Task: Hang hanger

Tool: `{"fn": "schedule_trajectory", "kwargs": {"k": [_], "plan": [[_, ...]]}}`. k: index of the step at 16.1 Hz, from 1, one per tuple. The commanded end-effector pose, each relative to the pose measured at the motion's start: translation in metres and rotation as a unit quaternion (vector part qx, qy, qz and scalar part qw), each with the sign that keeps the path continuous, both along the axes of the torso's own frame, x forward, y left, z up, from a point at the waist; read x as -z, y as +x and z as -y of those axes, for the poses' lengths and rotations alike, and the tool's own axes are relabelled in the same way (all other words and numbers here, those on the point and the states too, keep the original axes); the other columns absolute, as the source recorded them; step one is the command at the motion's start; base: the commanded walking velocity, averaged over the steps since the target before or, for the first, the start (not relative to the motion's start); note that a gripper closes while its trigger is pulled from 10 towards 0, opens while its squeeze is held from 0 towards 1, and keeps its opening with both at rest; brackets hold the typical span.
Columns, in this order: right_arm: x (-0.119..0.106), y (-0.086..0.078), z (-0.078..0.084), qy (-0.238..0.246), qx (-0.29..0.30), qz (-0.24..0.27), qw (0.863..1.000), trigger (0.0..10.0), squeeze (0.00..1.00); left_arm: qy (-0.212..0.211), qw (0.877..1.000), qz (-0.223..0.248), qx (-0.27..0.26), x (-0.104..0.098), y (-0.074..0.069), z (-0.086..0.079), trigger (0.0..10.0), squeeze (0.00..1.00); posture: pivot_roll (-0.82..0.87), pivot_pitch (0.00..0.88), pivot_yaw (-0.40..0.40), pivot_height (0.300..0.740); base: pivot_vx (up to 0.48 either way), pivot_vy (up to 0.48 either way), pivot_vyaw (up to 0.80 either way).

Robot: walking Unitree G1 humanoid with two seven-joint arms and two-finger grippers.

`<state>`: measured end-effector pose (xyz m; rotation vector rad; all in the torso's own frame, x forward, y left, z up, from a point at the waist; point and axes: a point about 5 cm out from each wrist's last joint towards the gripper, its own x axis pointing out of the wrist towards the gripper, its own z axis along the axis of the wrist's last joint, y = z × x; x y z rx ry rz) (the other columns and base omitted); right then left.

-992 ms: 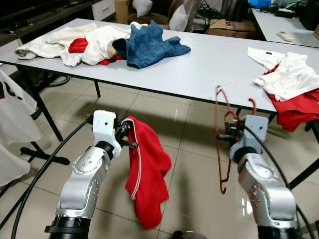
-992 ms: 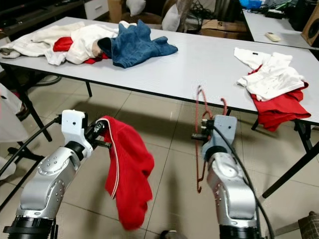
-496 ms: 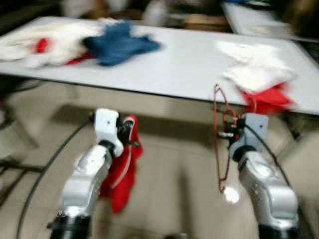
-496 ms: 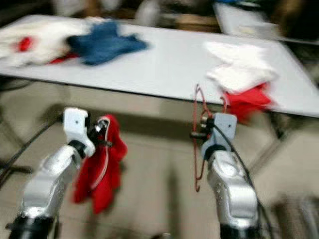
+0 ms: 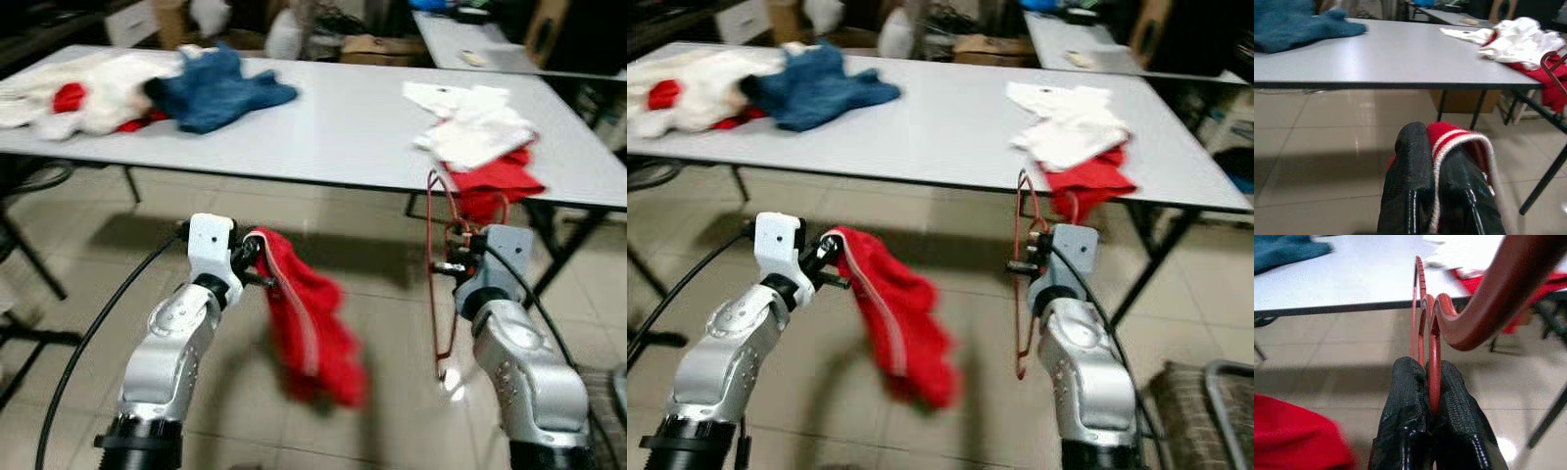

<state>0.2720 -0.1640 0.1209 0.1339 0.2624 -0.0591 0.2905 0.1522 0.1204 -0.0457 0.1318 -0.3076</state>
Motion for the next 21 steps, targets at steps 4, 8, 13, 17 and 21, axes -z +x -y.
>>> {"fn": "schedule_trajectory", "kwargs": {"k": [4, 8, 13, 17, 21], "plan": [[-0.0021, 0.0007, -0.0001, -0.005, 0.0, -0.002, 1.0, 10.0, 0.0, -0.003, 1.0, 0.019, 0.006, -0.0099, 0.003, 0.0023, 10.0, 0.0, -0.06, 0.0, 0.018, 0.74, 0.0, 0.0, 0.0], [-0.0003, 0.0012, 0.0007, 0.004, 0.007, -0.006, 1.0, 10.0, 0.0, -0.005, 1.0, 0.018, 0.008, -0.0105, 0.0035, 0.0025, 10.0, 0.0, -0.06, 0.0, 0.019, 0.74, 0.0, 0.0, 0.0], [0.0001, 0.0015, -0.0007, 0.002, 0.003, -0.006, 1.0, 10.0, 0.0, 0.0, 1.0, 0.02, 0.011, -0.011, 0.0043, 0.0028, 10.0, 0.0, -0.06, 0.0, 0.021, 0.74, 0.0, 0.0, -0.64], [0.0006, 0.0002, -0.0012, 0.0, 0.004, -0.004, 1.0, 10.0, 0.0, 0.0, 0.999, 0.023, 0.021, -0.012, 0.0034, 0.0053, 10.0, 0.0, -0.06, 0.0, 0.025, 0.74, 0.0, 0.0, 0.0], [0.0002, -0.001, -0.001, -0.003, 0.001, -0.001, 1.0, 10.0, 0.0, -0.002, 0.999, 0.024, 0.026, -0.0118, 0.0025, 0.0068, 10.0, 0.0, -0.06, 0.0, 0.024, 0.74, 0.0, 0.0, 0.0]]}}
